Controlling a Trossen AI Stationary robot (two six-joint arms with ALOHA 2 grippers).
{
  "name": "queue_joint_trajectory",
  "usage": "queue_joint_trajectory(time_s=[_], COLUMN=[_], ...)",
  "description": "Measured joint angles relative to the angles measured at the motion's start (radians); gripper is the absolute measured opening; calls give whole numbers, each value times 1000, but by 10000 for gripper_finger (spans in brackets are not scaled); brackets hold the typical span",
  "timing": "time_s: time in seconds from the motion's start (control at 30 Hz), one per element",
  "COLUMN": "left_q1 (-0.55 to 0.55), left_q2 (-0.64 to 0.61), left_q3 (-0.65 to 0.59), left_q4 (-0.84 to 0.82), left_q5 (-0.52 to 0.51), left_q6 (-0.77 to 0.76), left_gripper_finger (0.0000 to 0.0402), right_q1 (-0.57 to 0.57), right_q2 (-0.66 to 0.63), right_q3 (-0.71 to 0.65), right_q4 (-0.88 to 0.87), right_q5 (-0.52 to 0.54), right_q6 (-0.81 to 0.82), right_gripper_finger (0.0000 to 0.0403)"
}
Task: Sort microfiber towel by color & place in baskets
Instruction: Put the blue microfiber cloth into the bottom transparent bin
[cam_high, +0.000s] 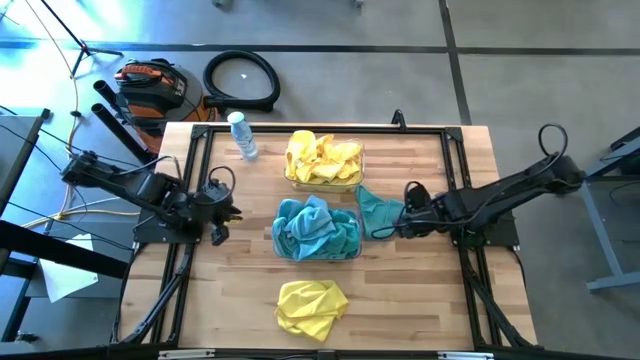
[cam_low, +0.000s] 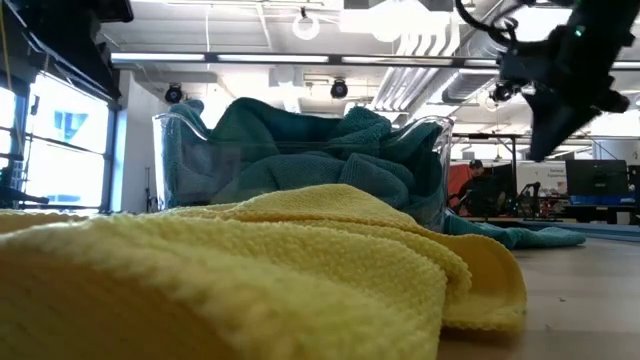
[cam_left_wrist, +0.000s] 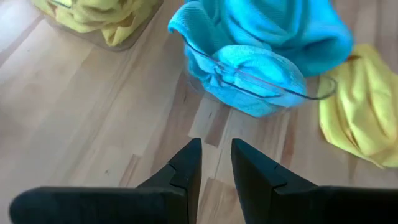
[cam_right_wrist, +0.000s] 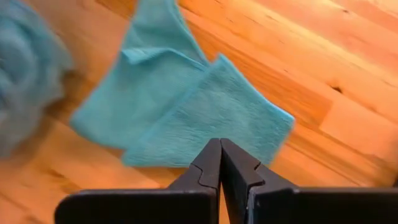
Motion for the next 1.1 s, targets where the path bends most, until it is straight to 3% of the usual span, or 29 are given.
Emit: queue_joint_trajectory(time_s=[0.37, 0.6, 0.83, 1.1], left_q1=[0, 0, 0, 0], left_q2=[222, 251, 250, 250], left_q3=[101, 107, 107, 107], left_q4=[-17, -18, -20, -35], left_q5=[-17, -11, -11, -15], left_q6=[-48, -79, -79, -79], left_gripper_finger=[74, 74, 74, 74], right_q1=[-35, -110, -174, -236], right_q2=[-91, -86, 2, 130], right_q3=[-131, -131, -131, -198], right_q4=[63, 172, 217, 345], right_q5=[-21, -62, -80, -238], right_q6=[-13, -239, -410, -475], right_gripper_finger=[5, 83, 157, 158])
